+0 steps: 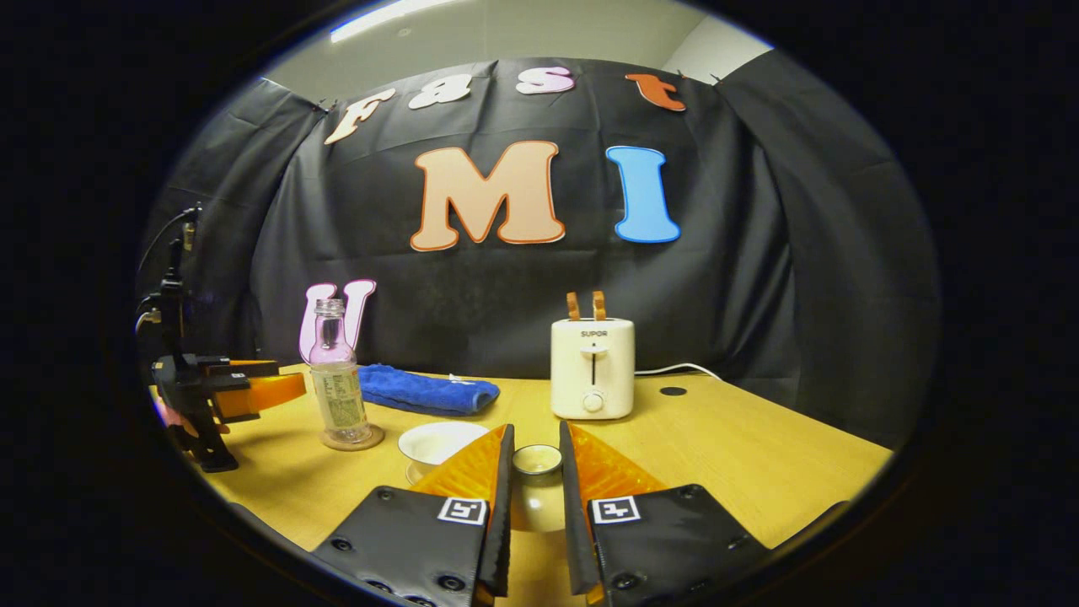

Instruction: Open the teacup lid with one hand, grasp the water bottle and pour water into the teacup with the other hand; after pouring, place the water bottle on the coaster and then close the teacup lid.

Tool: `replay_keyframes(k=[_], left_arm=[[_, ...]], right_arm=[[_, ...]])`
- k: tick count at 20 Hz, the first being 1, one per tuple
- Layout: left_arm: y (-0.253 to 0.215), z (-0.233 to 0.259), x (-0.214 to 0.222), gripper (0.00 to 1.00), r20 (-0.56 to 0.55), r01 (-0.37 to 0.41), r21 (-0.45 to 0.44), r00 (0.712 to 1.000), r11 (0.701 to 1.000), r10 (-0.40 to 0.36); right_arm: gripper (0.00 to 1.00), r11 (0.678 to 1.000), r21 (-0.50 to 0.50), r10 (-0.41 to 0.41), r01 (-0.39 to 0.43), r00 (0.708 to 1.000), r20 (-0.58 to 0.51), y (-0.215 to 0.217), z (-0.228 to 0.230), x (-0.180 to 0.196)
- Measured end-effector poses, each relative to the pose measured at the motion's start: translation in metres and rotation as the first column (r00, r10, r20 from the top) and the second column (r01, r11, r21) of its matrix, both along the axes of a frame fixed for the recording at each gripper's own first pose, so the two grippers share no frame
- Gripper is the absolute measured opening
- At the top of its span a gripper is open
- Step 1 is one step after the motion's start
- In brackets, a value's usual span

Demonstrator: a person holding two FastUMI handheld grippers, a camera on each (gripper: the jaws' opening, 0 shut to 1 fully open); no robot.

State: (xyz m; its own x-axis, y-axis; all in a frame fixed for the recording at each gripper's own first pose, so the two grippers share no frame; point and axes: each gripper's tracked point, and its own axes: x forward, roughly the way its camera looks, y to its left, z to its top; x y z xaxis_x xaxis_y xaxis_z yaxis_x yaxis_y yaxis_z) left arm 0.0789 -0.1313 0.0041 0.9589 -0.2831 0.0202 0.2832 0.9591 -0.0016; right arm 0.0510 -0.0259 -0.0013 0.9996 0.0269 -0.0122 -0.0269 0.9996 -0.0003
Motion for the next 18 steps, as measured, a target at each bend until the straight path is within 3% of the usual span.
replay_keyframes(k=[4,10,18], left_arm=[[0.016,-0.003,-0.007,0.94,-0.004,-0.012,0.001,1.0,1.0,0.012],[0.037,-0.003,-0.012,0.93,-0.005,-0.099,0.003,0.995,0.995,0.099],[0.035,-0.004,-0.012,0.93,-0.004,-0.098,0.001,0.995,0.995,0.098]], right_arm=[[0.31,0.998,0.004,0.064,-0.064,0.998,-0.002,0.028,-0.002,0.029],[0.3,0.981,0.01,0.196,-0.195,0.98,-0.019,0.069,-0.006,0.061],[0.31,0.961,0.003,0.274,-0.277,0.95,-0.148,0.087,-0.026,0.074]])
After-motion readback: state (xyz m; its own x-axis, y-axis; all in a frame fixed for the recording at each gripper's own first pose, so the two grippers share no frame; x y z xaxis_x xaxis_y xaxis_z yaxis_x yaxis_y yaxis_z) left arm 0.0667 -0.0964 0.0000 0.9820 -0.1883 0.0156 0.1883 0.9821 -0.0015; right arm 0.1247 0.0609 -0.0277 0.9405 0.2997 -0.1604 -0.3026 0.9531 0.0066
